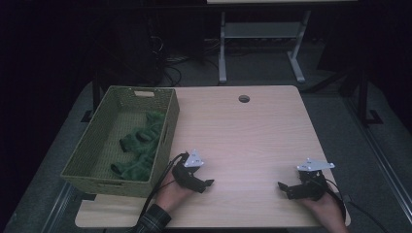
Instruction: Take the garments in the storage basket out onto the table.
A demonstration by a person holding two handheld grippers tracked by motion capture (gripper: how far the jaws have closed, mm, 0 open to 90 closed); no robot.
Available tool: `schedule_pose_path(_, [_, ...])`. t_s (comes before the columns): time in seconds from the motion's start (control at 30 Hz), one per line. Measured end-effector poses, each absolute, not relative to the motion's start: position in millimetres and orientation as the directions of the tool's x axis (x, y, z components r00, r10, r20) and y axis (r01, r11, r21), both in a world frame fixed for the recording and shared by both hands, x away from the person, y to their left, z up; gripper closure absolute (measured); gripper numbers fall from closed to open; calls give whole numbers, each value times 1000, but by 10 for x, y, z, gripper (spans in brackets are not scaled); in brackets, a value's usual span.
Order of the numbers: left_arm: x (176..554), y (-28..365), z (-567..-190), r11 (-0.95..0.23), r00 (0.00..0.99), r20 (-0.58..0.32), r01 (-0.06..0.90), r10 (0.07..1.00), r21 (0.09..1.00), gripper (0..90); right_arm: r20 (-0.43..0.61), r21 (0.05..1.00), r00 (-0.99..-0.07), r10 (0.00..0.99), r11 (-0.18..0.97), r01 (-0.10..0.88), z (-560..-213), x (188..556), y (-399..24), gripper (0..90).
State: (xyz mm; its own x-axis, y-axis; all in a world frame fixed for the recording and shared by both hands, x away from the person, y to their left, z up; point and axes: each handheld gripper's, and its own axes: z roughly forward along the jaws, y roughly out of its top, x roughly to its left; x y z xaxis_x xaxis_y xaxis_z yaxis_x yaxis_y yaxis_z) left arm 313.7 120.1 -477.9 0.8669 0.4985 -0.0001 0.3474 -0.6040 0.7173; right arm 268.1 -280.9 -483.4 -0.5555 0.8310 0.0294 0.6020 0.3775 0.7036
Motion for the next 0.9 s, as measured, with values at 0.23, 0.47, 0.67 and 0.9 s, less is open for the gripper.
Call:
schedule_pose_path(0.23, [3140, 1198, -4779, -602, 865, 1, 349, 502, 718, 129, 29, 703, -561, 827, 382, 600, -4835, 2698, -2804, 13])
schedule_pose_path(0.47, [3128, 1197, -4760, -607, 860, 2, 359, 510, 709, 133, 25, 703, -567, 823, 388, 596, -4835, 2720, -2791, 13])
schedule_pose_path(0.67, [3109, 1194, -4699, -596, 857, -6, 363, 515, 716, 134, 31, 702, -561, 828, 381, 602, -4834, 2722, -2779, 13])
schedule_pose_path(0.9, [3111, 1198, -4602, -597, 854, -1, 364, 520, 715, 134, 30, 702, -561, 827, 382, 601, -4835, 2724, -2779, 13])
